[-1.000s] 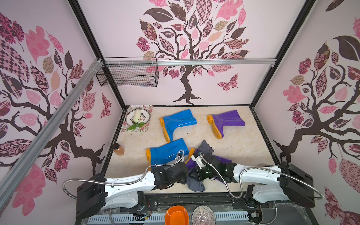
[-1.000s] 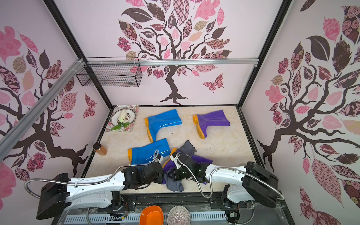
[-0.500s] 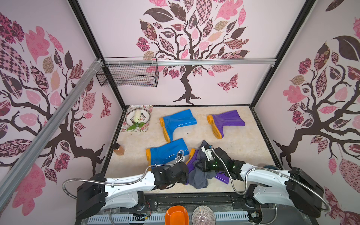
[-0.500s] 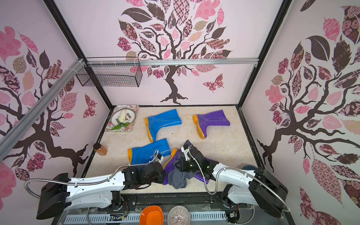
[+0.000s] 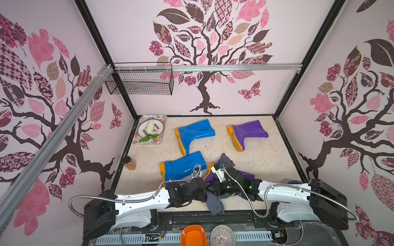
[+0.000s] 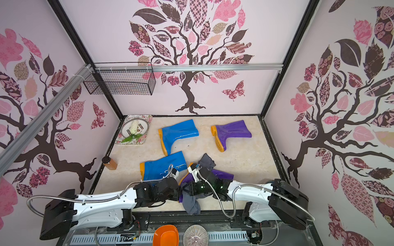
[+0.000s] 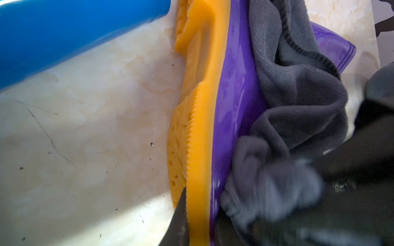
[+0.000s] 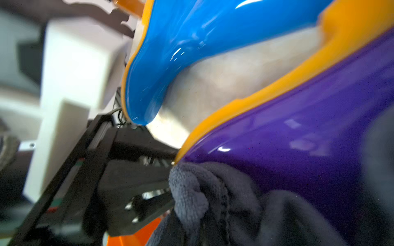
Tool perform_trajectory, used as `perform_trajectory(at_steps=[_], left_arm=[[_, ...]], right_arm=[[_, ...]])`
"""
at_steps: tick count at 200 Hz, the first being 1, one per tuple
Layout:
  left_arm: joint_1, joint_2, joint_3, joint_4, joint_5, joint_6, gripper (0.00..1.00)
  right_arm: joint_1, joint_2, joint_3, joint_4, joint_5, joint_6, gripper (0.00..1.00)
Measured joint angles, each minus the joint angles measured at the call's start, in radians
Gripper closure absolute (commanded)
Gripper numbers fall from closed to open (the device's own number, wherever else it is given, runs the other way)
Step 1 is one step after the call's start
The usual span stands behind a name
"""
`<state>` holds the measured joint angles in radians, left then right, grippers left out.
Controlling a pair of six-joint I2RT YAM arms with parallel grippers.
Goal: Wipe the rubber boots with a cloth
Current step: Wipe the dirt off the rubber boot.
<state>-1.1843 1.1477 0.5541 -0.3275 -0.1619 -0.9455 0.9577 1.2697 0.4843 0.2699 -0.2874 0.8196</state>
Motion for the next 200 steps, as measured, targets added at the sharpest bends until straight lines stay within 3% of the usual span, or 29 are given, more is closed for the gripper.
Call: perform_trajectory(at_steps=[31, 54, 114, 141, 166, 200], left_arm=[[0.000, 0.000, -0.008, 0.016, 0.004, 0.000, 1.00], [0.000, -0.001, -0.016, 0.031, 0.002, 0.002, 1.00], [-0.005, -0.003, -0.029, 0.049, -0.014, 0.001, 1.00], [-0.008, -0.005, -0.039, 0.066, -0.017, -0.001, 1.00], [-0.010, -0.013, -0.048, 0.074, -0.019, -0.003, 1.00], [-0.012, -0.014, -0.050, 0.074, -0.025, -0.010, 1.00]], right_arm=[[-0.220, 0.000, 0.022, -0.071, -0.006, -0.048, 1.00], [-0.228, 0.028, 0.091, -0.109, -0.005, -0.088, 1.00], [-0.249, 0.280, 0.254, -0.083, -0.041, -0.114, 1.00], [-0.344, 0.264, 0.197, -0.059, -0.055, -0.114, 1.00], [-0.440, 0.202, 0.106, -0.159, 0.085, -0.133, 1.00], [-0.442, 0.080, 0.064, -0.241, 0.193, -0.155, 1.00]])
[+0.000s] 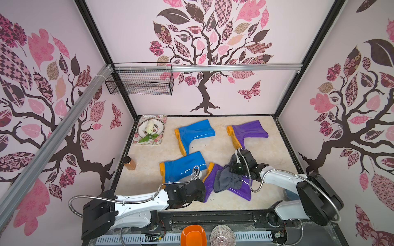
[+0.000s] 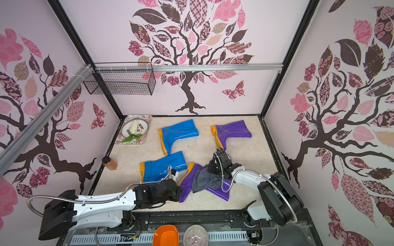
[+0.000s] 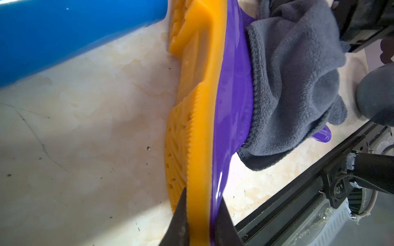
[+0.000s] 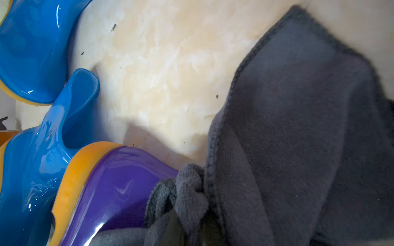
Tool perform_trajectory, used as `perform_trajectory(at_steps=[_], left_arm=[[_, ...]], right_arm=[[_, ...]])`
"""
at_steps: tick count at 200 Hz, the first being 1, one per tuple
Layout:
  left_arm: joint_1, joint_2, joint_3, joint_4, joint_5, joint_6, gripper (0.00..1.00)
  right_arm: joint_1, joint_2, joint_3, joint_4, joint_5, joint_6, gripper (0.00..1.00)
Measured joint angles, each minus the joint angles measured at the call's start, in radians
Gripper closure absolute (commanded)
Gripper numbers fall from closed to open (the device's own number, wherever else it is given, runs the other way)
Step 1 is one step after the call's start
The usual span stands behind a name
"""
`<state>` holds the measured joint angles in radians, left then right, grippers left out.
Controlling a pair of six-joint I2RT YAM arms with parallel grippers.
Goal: Wipe the rubber boots with a cloth
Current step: Wipe the dirt off the rubber boot.
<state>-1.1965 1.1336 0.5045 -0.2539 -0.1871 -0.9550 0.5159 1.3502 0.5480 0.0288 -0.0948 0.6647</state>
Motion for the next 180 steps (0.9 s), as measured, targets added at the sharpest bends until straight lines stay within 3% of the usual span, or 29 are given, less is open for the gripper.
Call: perform_trajectory(at_steps=[28, 89, 128, 151, 180], left_arm=[[-0.002, 0.005, -0.002, 0.008, -0.002, -0.003, 1.00], [-0.012, 0.024, -0.002, 0.032, -0.013, -0.008, 1.00], [-0.015, 0.033, -0.001, 0.043, -0.014, -0.013, 1.00], [-0.016, 0.041, 0.005, 0.042, -0.014, -0.014, 1.00], [-0.015, 0.064, 0.024, 0.036, -0.031, -0.017, 1.00]], right_arm=[[0.004, -0.001, -0.007, 0.010, -0.060, -0.008, 1.00], [0.122, 0.207, 0.189, 0.125, -0.250, 0.054, 1.00], [0.079, 0.149, 0.089, 0.092, -0.118, 0.111, 1.00], [0.021, -0.030, -0.040, -0.016, 0.003, 0.129, 1.00], [0.011, -0.296, -0.085, -0.213, 0.150, 0.111, 1.00]])
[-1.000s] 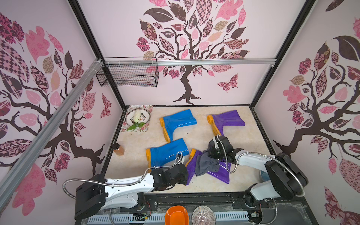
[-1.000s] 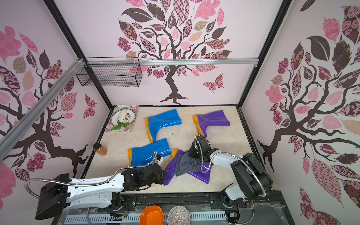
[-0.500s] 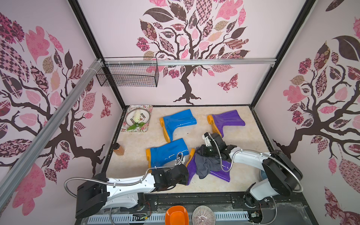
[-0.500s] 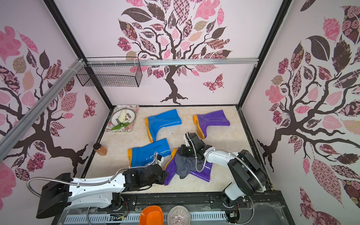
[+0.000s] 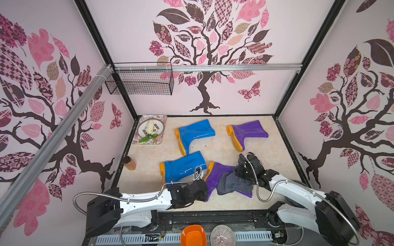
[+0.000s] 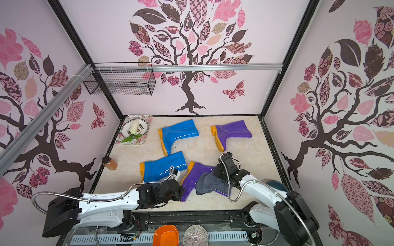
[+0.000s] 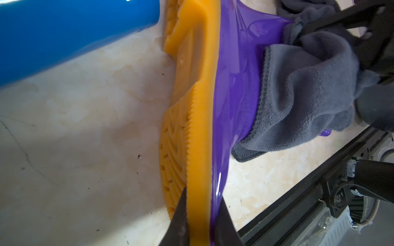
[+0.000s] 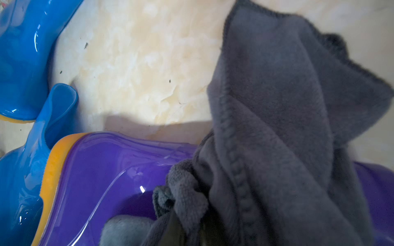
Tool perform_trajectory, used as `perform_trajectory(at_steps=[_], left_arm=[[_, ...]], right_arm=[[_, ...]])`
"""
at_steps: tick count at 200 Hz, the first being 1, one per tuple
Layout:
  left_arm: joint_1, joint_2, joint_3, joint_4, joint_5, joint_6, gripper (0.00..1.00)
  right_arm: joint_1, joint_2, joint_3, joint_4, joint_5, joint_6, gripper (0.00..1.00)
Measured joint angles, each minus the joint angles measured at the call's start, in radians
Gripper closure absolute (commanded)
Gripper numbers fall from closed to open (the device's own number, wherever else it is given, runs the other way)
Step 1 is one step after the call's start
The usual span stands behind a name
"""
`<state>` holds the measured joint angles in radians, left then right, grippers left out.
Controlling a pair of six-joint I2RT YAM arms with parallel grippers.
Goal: Wipe the rubber boots with a cloth
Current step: Wipe the dirt off the rubber boot.
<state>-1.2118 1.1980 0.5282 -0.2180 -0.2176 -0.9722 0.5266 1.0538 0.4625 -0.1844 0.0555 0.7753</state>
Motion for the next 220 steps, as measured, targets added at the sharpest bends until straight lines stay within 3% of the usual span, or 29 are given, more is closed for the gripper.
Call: perform_trajectory(at_steps=[31, 67, 92, 124, 165, 199, 220], left_arm=[[0.000, 0.003, 0.008, -0.013, -0.003, -0.003, 1.00], [0.000, 0.012, 0.022, -0.032, -0.005, -0.003, 1.00], [0.000, 0.008, 0.024, -0.045, -0.009, -0.003, 1.00], [0.000, -0.001, 0.022, -0.052, -0.011, -0.005, 1.00], [0.000, 0.002, 0.021, -0.045, -0.009, -0.004, 1.00], [0.000, 0.001, 0.017, -0.040, -0.010, -0.005, 1.00], [0.000, -0.004, 0.013, -0.037, -0.010, -0.006, 1.00]], right_arm=[[0.013, -0.112, 0.000, -0.027, -0.032, -0.030, 1.00], [0.199, 0.148, 0.092, 0.073, -0.201, -0.033, 1.00], [0.228, 0.246, 0.127, 0.158, -0.259, 0.004, 1.00], [0.187, 0.243, 0.079, 0.158, -0.199, 0.054, 1.00], [-0.026, 0.116, -0.049, 0.027, -0.145, 0.083, 1.00], [-0.062, -0.022, -0.043, -0.129, -0.001, 0.067, 1.00], [-0.068, -0.022, -0.045, -0.118, -0.002, 0.058, 1.00]])
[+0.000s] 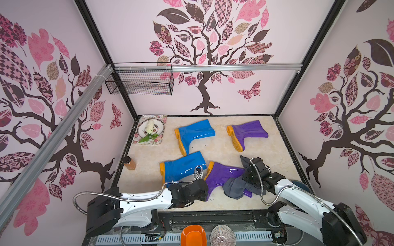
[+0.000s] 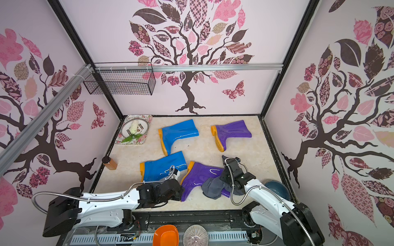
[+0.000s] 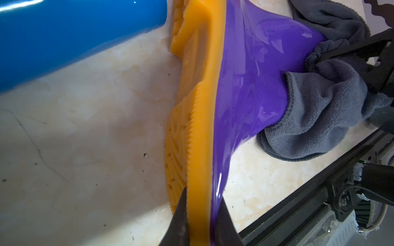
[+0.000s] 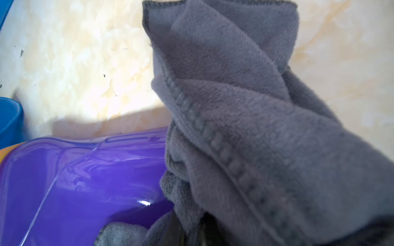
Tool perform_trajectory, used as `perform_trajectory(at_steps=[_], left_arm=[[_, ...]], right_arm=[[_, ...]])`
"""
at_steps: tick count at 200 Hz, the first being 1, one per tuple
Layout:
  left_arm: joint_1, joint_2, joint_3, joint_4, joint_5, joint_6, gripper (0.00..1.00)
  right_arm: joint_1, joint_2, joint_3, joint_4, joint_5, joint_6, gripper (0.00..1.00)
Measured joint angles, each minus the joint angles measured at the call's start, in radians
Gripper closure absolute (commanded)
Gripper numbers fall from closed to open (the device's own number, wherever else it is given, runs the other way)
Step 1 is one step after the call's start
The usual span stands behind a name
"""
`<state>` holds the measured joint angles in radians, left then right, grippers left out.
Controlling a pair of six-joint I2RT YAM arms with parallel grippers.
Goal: Wipe the rubber boots with a cloth
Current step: Wipe the dirt off the rubber boot.
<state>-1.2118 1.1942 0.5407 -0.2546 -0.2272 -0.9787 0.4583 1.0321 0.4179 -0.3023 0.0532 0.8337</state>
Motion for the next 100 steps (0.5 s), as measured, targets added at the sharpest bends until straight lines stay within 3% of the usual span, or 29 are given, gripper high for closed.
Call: perform_trajectory(at_steps=[26, 65, 100], left_arm=[[0.000, 0.000, -0.003, 0.007, 0.001, -0.005, 1.00], [0.000, 0.000, -0.003, 0.006, 0.000, -0.008, 1.00], [0.000, -0.001, -0.003, 0.005, 0.000, -0.014, 1.00]], right_arm=[[0.025, 0.125, 0.028, 0.101, -0.122, -0.011, 1.00], [0.243, 0.280, 0.284, 0.226, -0.229, -0.029, 1.00], [0.187, 0.282, 0.219, 0.303, -0.227, 0.012, 1.00]])
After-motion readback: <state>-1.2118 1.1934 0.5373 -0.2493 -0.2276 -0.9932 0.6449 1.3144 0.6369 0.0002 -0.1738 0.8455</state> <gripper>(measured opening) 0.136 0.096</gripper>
